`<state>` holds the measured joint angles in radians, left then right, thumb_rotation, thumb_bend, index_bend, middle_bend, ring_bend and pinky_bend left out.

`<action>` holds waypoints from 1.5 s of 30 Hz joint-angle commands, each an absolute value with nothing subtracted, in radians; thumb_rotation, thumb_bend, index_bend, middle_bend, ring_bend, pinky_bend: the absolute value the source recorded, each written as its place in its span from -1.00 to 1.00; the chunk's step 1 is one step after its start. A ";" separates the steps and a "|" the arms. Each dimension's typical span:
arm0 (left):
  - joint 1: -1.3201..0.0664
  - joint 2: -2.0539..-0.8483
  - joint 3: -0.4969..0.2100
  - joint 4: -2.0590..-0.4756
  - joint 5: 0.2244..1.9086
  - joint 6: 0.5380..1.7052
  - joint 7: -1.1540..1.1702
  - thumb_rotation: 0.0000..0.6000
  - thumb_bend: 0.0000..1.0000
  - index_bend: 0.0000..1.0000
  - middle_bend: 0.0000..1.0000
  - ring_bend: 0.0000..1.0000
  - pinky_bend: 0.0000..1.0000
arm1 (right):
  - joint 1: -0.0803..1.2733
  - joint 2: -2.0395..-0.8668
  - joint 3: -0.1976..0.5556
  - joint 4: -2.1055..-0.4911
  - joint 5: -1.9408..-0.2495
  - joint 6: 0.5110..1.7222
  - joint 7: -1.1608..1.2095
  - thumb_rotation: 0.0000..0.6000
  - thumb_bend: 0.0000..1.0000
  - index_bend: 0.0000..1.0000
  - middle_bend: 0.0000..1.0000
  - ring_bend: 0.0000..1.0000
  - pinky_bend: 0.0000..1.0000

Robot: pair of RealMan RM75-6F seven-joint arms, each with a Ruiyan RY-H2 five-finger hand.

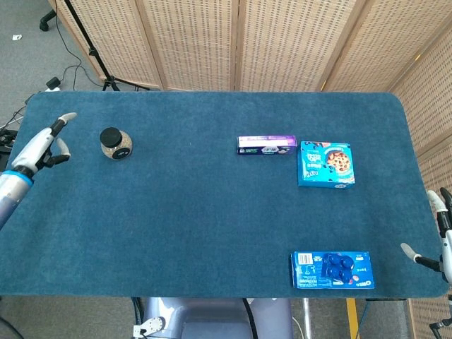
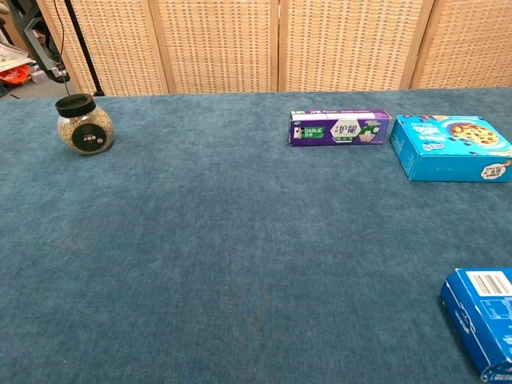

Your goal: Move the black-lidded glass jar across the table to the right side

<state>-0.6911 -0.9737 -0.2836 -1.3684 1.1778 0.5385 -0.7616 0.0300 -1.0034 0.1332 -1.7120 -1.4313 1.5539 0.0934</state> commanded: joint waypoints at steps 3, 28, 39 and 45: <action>-0.833 -1.109 -0.343 -1.141 1.080 0.321 -0.840 1.00 1.00 -1.00 -1.00 -1.00 -1.00 | 0.051 -1.017 0.155 -1.707 -1.366 1.509 0.053 1.00 -1.00 -1.00 -1.00 -1.00 -1.00; -1.063 -1.621 -0.354 -0.376 0.964 -0.016 -0.665 1.00 1.00 -1.00 -1.00 -0.98 -0.78 | 0.087 -1.059 0.195 -1.678 -1.250 1.456 -0.045 1.00 -1.00 -1.00 -1.00 -1.00 -1.00; -1.003 -1.601 -0.397 -0.435 0.936 -0.036 -0.617 1.00 1.00 -0.99 -0.82 -0.72 -0.44 | 0.083 -1.053 0.194 -1.684 -1.258 1.458 -0.031 1.00 -1.00 -1.00 -1.00 -1.00 -1.00; -0.967 -1.573 -0.438 -0.520 0.917 -0.026 -0.604 1.00 1.00 -0.98 -0.81 -0.68 -0.40 | 0.082 -1.051 0.189 -1.687 -1.267 1.459 -0.029 1.00 -1.00 -1.00 -1.00 -1.00 -1.00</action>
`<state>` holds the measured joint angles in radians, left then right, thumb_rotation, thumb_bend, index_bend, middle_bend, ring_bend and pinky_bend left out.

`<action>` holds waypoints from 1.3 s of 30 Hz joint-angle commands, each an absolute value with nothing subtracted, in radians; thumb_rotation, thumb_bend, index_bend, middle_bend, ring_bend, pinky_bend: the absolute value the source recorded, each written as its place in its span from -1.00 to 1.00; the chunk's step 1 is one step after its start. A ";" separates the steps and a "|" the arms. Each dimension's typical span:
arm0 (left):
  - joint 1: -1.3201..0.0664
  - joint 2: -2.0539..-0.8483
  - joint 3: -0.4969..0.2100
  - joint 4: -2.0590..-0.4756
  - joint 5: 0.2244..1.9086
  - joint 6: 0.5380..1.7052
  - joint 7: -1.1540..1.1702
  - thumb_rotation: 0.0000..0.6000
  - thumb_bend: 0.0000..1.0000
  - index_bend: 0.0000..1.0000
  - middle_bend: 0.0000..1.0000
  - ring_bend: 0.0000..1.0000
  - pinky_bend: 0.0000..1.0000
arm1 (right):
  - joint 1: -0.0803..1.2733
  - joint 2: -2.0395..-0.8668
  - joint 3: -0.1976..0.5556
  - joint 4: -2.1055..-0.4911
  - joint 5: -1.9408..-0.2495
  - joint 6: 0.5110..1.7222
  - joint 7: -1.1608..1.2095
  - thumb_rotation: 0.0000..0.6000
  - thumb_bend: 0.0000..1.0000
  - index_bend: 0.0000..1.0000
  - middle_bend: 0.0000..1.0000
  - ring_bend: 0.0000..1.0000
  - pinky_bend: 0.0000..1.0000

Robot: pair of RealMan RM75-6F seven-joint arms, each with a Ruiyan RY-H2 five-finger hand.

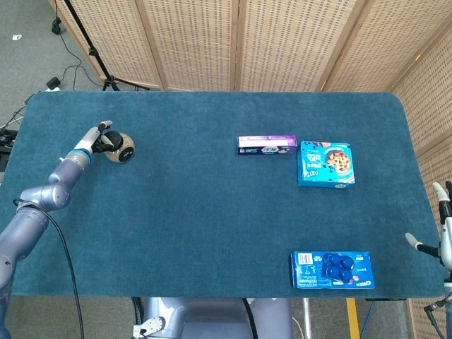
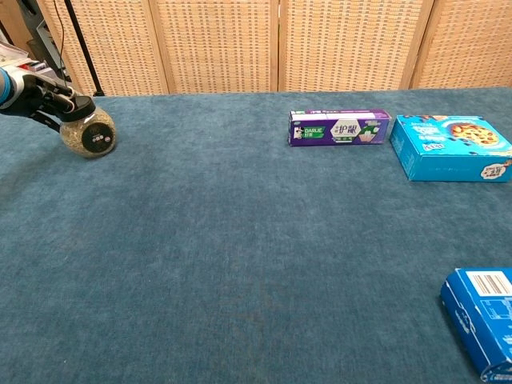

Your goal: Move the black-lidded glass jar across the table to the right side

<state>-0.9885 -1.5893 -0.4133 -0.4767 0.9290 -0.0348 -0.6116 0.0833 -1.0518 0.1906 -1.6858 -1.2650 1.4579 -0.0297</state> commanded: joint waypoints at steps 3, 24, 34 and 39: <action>-0.944 -1.550 -0.460 -0.593 0.914 -0.013 -0.592 1.00 1.00 -0.98 -0.81 -0.68 -0.39 | 0.081 -1.049 0.188 -1.692 -1.273 1.464 -0.029 1.00 -1.00 -1.00 -1.00 -1.00 -1.00; -0.906 -1.472 -0.477 -1.013 0.964 0.073 -0.493 1.00 1.00 -0.98 -0.81 -0.68 -0.39 | 0.072 -1.031 0.185 -1.695 -1.285 1.465 0.013 1.00 -1.00 -1.00 -1.00 -1.00 -1.00; -0.965 -1.472 -0.428 -1.072 0.927 0.080 -0.494 1.00 1.00 -0.98 -0.81 -0.68 -0.39 | 0.072 -1.028 0.186 -1.696 -1.284 1.464 0.016 1.00 -1.00 -1.00 -1.00 -1.00 -1.00; -0.990 -1.482 -0.407 -1.095 0.906 0.083 -0.501 1.00 1.00 -0.98 -0.81 -0.68 -0.39 | 0.071 -1.028 0.187 -1.696 -1.283 1.465 0.020 1.00 -1.00 -1.00 -1.00 -1.00 -1.00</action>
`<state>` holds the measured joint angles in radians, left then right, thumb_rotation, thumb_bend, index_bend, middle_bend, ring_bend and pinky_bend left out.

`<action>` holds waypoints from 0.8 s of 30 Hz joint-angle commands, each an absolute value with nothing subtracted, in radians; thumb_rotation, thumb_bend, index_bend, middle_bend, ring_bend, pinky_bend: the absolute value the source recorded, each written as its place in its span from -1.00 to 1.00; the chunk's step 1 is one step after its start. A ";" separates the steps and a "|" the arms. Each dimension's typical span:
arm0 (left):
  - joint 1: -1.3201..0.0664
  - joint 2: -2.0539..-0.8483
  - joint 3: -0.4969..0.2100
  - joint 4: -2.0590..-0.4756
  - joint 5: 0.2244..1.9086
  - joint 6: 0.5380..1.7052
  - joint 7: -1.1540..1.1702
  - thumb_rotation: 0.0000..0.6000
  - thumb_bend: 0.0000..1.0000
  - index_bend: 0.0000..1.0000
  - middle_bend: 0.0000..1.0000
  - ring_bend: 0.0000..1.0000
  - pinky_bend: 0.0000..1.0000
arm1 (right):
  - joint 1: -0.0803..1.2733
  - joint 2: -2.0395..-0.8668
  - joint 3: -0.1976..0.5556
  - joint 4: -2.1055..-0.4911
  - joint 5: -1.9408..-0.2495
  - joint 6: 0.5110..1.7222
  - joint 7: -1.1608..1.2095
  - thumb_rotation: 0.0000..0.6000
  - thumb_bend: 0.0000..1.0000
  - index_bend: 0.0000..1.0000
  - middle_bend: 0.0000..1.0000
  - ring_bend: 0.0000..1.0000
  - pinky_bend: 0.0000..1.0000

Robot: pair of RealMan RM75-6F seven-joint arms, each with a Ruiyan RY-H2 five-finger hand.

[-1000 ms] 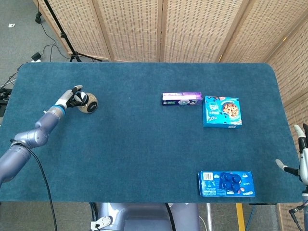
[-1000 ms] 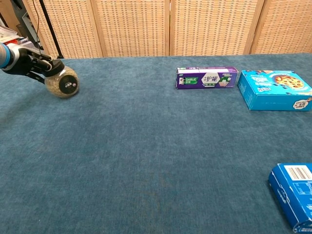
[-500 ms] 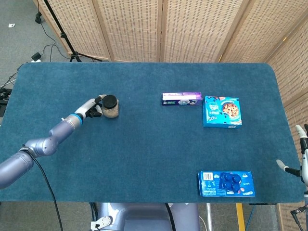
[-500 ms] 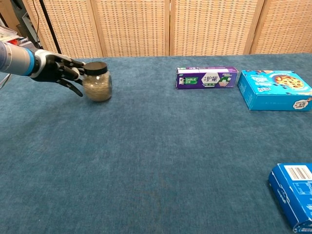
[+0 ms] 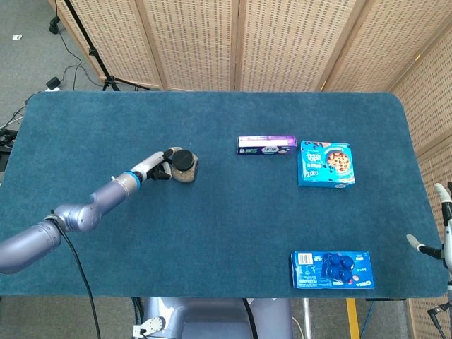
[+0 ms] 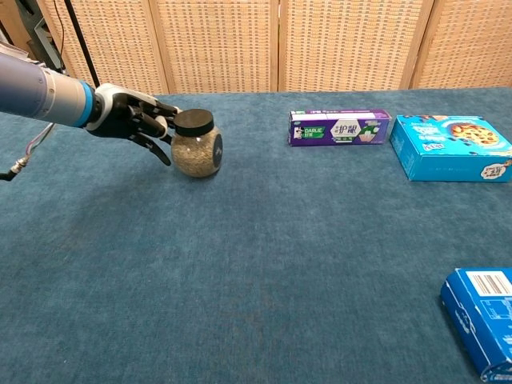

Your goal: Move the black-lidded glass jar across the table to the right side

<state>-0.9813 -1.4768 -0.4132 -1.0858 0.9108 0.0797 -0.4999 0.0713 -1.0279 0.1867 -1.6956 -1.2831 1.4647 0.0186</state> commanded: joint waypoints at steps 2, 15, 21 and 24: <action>-1.000 -1.486 -0.400 -1.110 0.900 0.086 -0.502 1.00 1.00 -0.98 -0.81 -0.68 -0.39 | 0.072 -1.028 0.187 -1.695 -1.283 1.464 0.021 1.00 -1.00 -1.00 -1.00 -1.00 -1.00; -1.085 -1.514 -0.356 -1.214 0.863 0.108 -0.497 1.00 1.00 -0.98 -0.81 -0.68 -0.39 | 0.070 -1.024 0.187 -1.697 -1.285 1.464 0.029 1.00 -1.00 -1.00 -1.00 -1.00 -1.00; -1.154 -1.519 -0.302 -1.258 0.831 0.104 -0.494 1.00 1.00 -0.98 -0.81 -0.68 -0.39 | 0.067 -1.021 0.190 -1.695 -1.283 1.468 0.038 1.00 -1.00 -1.00 -1.00 -1.00 -1.00; -1.177 -1.519 -0.284 -1.282 0.816 0.111 -0.496 1.00 1.00 -0.98 -0.81 -0.68 -0.39 | 0.068 -1.021 0.190 -1.694 -1.282 1.466 0.040 1.00 -1.00 -1.00 -1.00 -1.00 -1.00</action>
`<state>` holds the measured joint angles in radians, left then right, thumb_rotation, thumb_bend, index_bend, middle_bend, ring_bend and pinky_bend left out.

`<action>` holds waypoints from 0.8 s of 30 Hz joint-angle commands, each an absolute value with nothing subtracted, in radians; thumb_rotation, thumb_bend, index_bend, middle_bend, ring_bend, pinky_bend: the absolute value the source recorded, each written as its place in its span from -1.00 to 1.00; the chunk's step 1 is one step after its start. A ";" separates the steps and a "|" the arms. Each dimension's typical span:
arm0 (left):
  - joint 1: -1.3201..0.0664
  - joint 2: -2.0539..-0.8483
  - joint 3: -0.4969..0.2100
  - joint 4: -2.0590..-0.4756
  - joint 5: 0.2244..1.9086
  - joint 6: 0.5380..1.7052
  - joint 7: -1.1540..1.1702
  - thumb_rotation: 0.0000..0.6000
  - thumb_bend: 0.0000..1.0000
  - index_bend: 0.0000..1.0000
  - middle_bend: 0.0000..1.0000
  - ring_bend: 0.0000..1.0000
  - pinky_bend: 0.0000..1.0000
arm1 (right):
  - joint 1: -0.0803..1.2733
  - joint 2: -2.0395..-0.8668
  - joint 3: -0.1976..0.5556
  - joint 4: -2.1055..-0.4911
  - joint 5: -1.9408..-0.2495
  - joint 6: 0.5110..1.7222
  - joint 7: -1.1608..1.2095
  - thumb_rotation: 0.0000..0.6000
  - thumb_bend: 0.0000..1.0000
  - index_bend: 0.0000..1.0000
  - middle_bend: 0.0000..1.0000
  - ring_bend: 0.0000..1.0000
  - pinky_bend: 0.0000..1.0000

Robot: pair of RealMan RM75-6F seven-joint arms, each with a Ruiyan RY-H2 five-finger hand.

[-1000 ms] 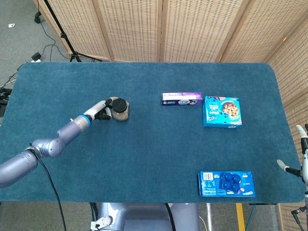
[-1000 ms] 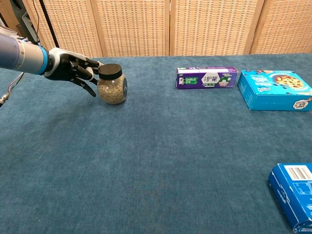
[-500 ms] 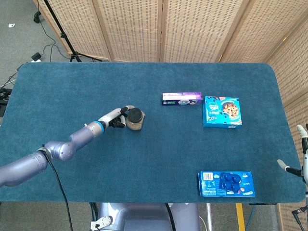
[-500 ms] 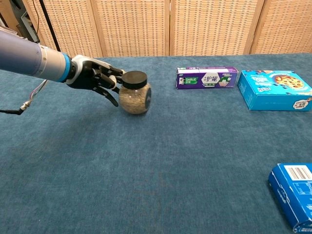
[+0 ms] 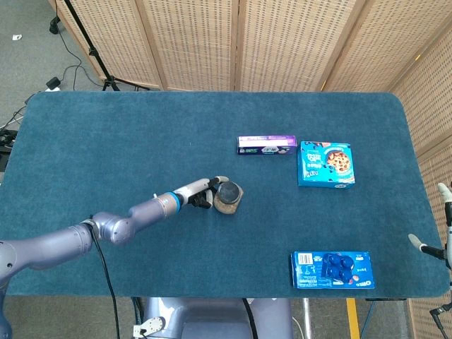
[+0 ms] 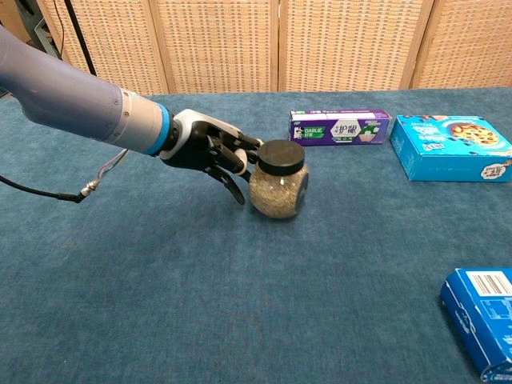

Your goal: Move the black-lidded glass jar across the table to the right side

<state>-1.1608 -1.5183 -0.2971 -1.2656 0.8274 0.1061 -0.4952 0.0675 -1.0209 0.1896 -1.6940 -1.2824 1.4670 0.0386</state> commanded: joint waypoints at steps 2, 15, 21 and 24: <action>-1.190 -1.524 -0.273 -1.290 0.798 0.116 -0.505 1.00 1.00 -0.98 -0.81 -0.68 -0.39 | 0.068 -1.021 0.190 -1.693 -1.283 1.466 0.039 1.00 -1.00 -1.00 -1.00 -1.00 -1.00; -1.136 -1.464 -0.292 -1.397 0.782 0.264 -0.519 1.00 1.00 -1.00 -1.00 -1.00 -1.00 | 0.070 -1.024 0.189 -1.691 -1.282 1.463 0.032 1.00 -1.00 -1.00 -1.00 -1.00 -1.00; -1.018 -1.384 -0.340 -1.493 0.876 0.399 -0.513 1.00 0.47 -1.00 -1.00 -1.00 -1.00 | 0.069 -1.027 0.187 -1.693 -1.288 1.470 0.026 1.00 -1.00 -1.00 -1.00 -1.00 -1.00; -0.918 -1.312 -0.344 -1.564 0.969 0.592 -0.466 1.00 -0.78 -1.00 -1.00 -1.00 -1.00 | 0.070 -1.030 0.173 -1.680 -1.361 1.495 0.045 1.00 -1.00 -1.00 -1.00 -1.00 -1.00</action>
